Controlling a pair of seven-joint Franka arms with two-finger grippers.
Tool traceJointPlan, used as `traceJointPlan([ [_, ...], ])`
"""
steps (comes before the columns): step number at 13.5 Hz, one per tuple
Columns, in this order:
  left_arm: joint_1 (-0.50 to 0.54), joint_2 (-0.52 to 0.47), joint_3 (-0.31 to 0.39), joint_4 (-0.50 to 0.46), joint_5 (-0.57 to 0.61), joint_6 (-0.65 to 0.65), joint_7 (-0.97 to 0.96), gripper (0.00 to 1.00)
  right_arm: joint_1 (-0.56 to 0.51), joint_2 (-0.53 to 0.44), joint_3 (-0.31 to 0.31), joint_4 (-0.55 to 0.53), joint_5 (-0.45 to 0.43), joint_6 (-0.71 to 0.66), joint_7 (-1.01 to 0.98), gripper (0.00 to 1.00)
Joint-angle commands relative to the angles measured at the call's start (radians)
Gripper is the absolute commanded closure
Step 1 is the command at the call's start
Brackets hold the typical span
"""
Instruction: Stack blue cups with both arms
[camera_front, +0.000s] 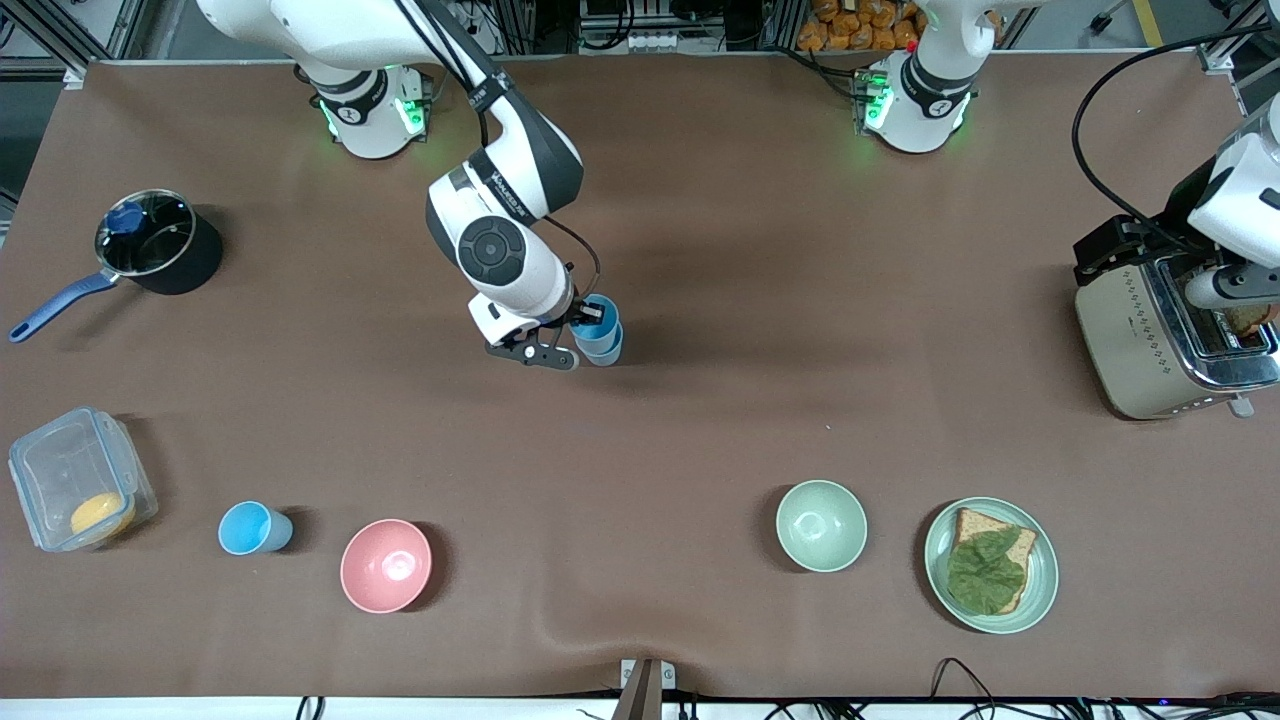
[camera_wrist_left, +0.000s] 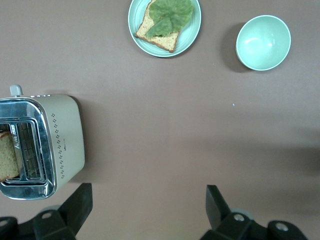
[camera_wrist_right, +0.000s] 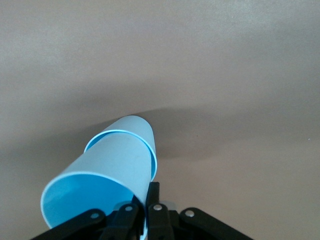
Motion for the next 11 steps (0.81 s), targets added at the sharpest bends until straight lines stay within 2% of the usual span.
traceJointPlan([
  [1, -0.011, -0.007, 0.01, 0.0, -0.03, -0.001, -0.02, 0.0, -0.006, -0.006, 0.009, 0.009, -0.017, -0.002, 0.012, 0.0],
  [3, -0.008, -0.007, 0.007, 0.002, -0.039, 0.004, -0.02, 0.0, -0.026, -0.019, 0.008, 0.036, -0.017, -0.017, 0.003, 0.0],
  [5, -0.011, -0.009, 0.007, 0.002, -0.041, 0.004, -0.02, 0.0, -0.083, -0.062, 0.008, 0.045, -0.032, -0.1, -0.018, 0.0],
  [8, -0.007, -0.01, 0.007, 0.003, -0.036, 0.001, -0.011, 0.0, -0.23, -0.163, 0.008, 0.039, -0.098, -0.261, -0.303, 0.0],
  [11, -0.005, -0.012, 0.008, 0.003, -0.035, -0.001, -0.008, 0.0, -0.441, -0.27, 0.006, 0.03, -0.171, -0.322, -0.58, 0.0],
])
